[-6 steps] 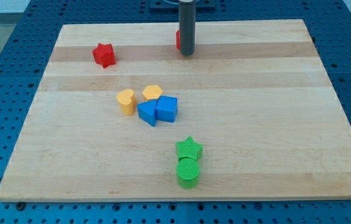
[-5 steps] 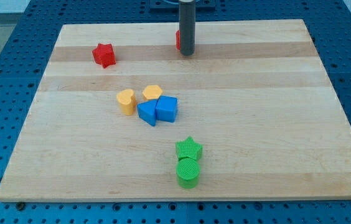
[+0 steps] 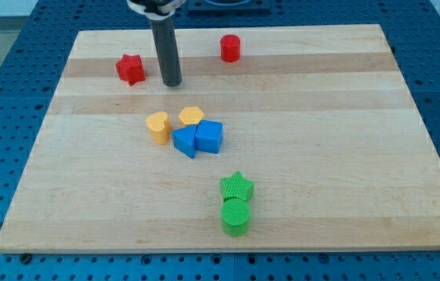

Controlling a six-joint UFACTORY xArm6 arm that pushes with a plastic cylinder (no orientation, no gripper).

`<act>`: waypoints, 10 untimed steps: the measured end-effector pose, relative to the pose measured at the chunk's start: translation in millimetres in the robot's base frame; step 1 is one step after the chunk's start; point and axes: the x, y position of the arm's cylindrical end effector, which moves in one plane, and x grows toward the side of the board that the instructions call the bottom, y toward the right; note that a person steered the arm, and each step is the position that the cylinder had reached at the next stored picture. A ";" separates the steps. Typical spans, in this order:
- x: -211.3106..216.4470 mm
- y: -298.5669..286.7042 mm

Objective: Move the arm to the bottom left of the red star

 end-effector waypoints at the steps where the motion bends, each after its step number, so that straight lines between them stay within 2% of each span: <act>1: 0.0 0.0; 3: 28.5 -23.1; 5: 55.1 -81.1; 7: 46.0 -97.3; 8: 18.8 -82.4; 9: 18.8 -79.8; 10: 0.0 -68.3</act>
